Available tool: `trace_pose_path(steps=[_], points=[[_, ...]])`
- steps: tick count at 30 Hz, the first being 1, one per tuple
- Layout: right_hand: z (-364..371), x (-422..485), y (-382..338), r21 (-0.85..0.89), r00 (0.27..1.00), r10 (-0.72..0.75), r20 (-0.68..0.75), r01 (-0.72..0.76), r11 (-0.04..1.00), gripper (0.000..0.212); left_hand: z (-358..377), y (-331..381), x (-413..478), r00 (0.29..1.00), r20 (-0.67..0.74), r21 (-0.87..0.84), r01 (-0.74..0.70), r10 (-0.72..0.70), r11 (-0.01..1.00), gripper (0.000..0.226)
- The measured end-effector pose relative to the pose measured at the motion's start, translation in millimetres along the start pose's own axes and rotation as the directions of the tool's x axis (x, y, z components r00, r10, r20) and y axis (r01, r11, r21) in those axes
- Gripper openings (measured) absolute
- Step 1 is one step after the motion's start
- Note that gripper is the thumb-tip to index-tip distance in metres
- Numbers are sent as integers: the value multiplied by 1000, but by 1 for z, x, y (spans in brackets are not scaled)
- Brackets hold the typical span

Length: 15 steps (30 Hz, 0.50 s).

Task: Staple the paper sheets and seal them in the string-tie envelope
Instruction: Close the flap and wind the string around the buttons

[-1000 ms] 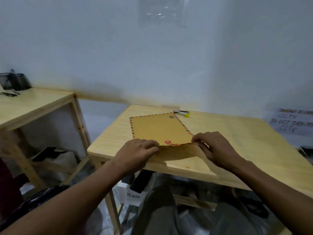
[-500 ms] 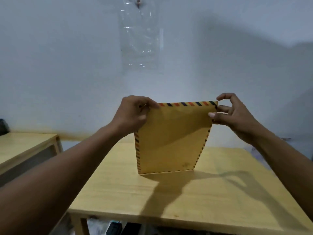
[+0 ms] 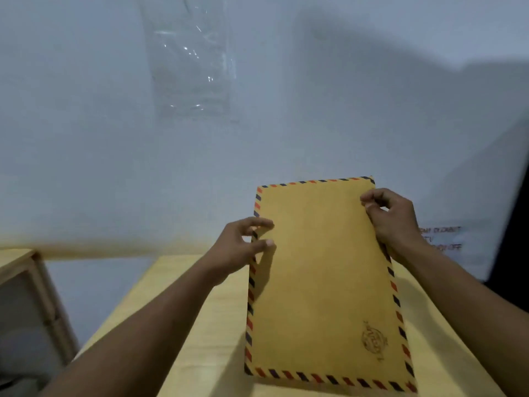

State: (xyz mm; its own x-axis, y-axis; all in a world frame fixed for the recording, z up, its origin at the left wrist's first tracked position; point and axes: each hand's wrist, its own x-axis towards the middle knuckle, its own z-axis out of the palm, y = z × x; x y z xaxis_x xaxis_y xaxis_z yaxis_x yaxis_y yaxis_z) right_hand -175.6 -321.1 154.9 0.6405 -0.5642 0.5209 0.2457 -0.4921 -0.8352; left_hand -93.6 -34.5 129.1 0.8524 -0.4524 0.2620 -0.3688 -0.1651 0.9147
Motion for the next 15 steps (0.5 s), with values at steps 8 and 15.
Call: trace_pose_path(steps=[8, 15], points=[[11, 38, 105, -370, 937, 209, 282, -95, 924, 29, 83, -100, 50, 981, -122, 82, 160, -149, 984, 20], [44, 72, 195, -568, 879, 305, 366, -48, 822, 29, 118, -149, 83, 987, -32, 623, 144, -159, 769, 32]])
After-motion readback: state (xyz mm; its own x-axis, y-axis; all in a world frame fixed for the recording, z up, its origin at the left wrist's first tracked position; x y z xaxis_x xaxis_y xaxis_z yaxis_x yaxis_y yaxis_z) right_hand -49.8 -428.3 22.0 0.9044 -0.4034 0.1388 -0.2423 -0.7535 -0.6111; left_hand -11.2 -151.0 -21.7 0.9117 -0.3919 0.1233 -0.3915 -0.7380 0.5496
